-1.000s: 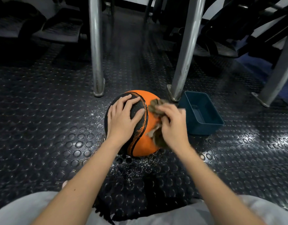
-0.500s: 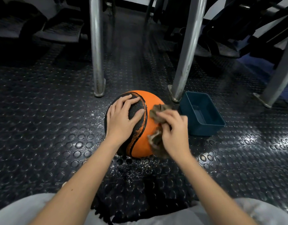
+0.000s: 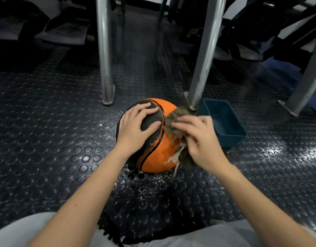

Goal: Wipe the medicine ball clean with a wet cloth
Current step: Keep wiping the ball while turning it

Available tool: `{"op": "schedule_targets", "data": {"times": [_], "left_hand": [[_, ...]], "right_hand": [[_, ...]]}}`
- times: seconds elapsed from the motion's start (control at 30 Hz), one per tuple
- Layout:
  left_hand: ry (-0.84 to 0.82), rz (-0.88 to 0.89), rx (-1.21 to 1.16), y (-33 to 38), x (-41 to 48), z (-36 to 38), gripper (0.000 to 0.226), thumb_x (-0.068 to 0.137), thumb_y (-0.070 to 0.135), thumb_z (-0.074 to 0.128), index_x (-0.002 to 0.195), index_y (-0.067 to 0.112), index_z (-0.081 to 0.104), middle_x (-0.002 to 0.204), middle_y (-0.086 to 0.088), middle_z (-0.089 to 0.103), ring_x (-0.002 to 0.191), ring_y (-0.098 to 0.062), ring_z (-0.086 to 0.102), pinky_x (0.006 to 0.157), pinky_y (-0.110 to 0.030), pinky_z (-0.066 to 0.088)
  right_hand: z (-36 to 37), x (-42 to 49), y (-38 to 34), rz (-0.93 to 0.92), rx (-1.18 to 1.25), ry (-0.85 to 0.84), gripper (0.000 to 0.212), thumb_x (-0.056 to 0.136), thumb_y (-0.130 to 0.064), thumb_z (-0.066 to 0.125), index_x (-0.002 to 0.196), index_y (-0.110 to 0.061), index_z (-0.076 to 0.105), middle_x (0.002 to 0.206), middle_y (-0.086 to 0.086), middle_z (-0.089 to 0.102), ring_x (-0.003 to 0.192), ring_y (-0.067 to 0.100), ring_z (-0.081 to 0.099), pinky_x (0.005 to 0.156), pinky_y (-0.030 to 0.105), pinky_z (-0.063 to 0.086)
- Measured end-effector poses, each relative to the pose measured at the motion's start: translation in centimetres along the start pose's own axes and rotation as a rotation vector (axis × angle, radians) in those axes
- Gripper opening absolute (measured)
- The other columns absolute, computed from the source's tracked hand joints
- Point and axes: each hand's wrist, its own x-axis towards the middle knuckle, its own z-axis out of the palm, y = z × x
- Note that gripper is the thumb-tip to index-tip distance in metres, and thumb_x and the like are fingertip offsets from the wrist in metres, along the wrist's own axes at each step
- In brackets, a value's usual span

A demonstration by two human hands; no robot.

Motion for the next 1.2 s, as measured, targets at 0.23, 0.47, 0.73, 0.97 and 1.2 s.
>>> {"op": "schedule_targets", "data": {"times": [0.23,0.47,0.73,0.97,1.2], "left_hand": [[-0.069,0.046,-0.053,-0.6,-0.4,-0.7,0.045,0.072,0.065,0.046,0.115,0.053,0.043,0.127,0.039,0.031,0.124,0.007,0.022,0.108,-0.029,0.013],[-0.074,0.068,-0.082,-0.1,-0.6,-0.9,0.042,0.067,0.059,0.052,0.109,0.054,0.046,0.125,0.038,0.035,0.123,0.007,0.024,0.108,-0.030,0.016],[-0.081,0.224,-0.087,1.3,-1.1,0.3,0.038,0.062,0.048,0.060,0.100,0.045,0.060,0.119,0.035,0.045,0.121,0.018,0.028,0.105,-0.012,0.015],[0.039,0.171,-0.264,1.5,-0.9,0.5,0.016,0.067,0.048,0.071,0.077,0.035,0.073,0.092,0.028,0.064,0.104,0.002,0.054,0.094,-0.017,0.038],[-0.102,-0.009,-0.031,2.8,-0.9,-1.0,0.049,0.067,0.063,0.059,0.113,0.046,0.055,0.117,0.025,0.044,0.118,-0.004,0.039,0.109,-0.039,0.025]], "right_hand": [[-2.4,-0.1,4.7,0.399,-0.129,0.130,0.043,0.085,0.014,0.046,0.113,-0.010,0.067,0.119,0.002,0.061,0.097,0.017,0.030,0.085,0.011,0.024],[0.2,-0.2,2.1,0.132,-0.030,-0.086,0.047,0.086,0.003,0.036,0.120,-0.014,0.063,0.121,-0.003,0.058,0.095,0.010,0.030,0.084,0.019,0.030],[-1.5,0.7,1.4,0.103,-0.020,0.071,0.047,0.079,0.006,0.041,0.114,-0.011,0.067,0.111,-0.007,0.059,0.091,0.011,0.032,0.086,0.004,0.024],[-3.6,-0.2,5.0,0.403,-0.082,0.047,0.047,0.084,0.015,0.043,0.115,-0.012,0.067,0.116,-0.001,0.061,0.093,0.016,0.032,0.081,0.004,0.025],[-1.1,-0.4,1.1,0.240,0.100,-0.095,0.052,0.080,0.017,0.043,0.113,-0.015,0.068,0.107,-0.014,0.053,0.090,0.014,0.035,0.086,0.001,0.023]]}}
